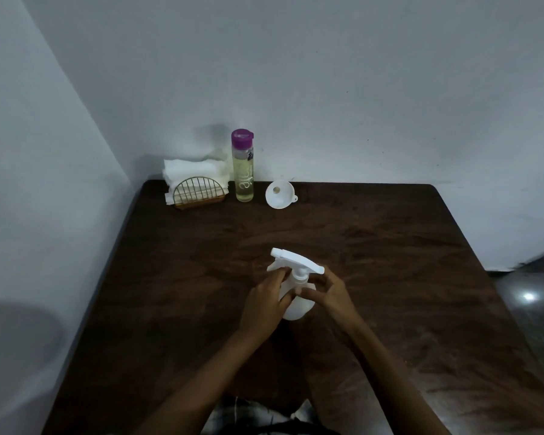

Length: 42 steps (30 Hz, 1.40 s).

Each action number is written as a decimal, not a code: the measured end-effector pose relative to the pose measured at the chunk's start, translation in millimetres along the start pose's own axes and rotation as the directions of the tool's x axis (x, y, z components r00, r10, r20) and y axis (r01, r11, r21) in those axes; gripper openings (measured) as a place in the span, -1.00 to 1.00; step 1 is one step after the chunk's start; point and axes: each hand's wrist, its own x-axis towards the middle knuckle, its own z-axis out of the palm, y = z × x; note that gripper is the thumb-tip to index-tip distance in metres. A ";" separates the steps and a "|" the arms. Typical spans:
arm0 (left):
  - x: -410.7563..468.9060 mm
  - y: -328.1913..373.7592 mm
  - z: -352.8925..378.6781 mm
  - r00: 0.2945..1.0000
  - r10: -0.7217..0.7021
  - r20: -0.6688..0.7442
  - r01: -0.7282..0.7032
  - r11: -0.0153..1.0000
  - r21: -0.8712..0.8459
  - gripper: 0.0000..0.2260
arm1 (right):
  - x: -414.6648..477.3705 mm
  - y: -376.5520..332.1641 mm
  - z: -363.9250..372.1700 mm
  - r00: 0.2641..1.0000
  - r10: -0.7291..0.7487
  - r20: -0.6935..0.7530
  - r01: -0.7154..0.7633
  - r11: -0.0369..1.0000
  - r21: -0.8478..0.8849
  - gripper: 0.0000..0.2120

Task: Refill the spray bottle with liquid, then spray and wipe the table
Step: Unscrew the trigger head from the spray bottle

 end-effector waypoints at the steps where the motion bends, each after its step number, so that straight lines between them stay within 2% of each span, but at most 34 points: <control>1: -0.1 0.2 -0.8 1.000 -0.001 0.004 0.001 1.000 -0.005 -0.68 | -0.3 -1.0 1.6 1.000 -0.023 -0.007 0.023 1.000 0.010 -0.54; 7: -0.4 0.5 -1.1 1.000 -0.016 0.013 0.016 1.000 -0.009 -0.70 | 2.0 -2.5 0.3 0.999 -0.033 0.002 0.033 0.999 0.009 -0.60; 14: -2.8 1.6 -2.5 1.000 -0.013 0.005 0.013 1.000 -0.014 -0.72 | 0.1 -1.4 3.4 1.000 0.009 -0.003 -0.009 1.000 -0.021 -0.56; 17: -3.1 1.6 -1.8 1.000 -0.016 0.002 0.016 1.000 -0.010 -0.70 | -0.6 -1.6 3.1 0.999 -0.043 -0.008 0.044 0.999 0.012 -0.51; 23: -2.4 2.3 -1.9 1.000 -0.017 -0.002 0.017 1.000 -0.019 -0.69 | 1.3 -4.0 2.9 0.998 -0.066 -0.019 0.066 0.998 -0.004 -0.64; 28: -3.0 1.2 -3.1 1.000 -0.014 0.003 0.014 1.000 -0.021 -0.74 | 0.9 -1.6 6.5 0.999 0.029 -0.014 -0.029 1.000 -0.012 -0.57; 34: -2.4 -0.8 -2.1 1.000 -0.011 0.016 0.011 1.000 -0.013 -0.73 | -1.3 -2.1 2.0 0.999 -0.034 -0.008 0.034 0.999 0.025 -0.53; 42: -2.2 -0.6 -1.5 1.000 -0.003 0.001 0.003 1.000 -0.008 -0.74 | 0.1 0.7 2.6 1.000 0.029 0.002 -0.029 0.999 -0.015 -0.52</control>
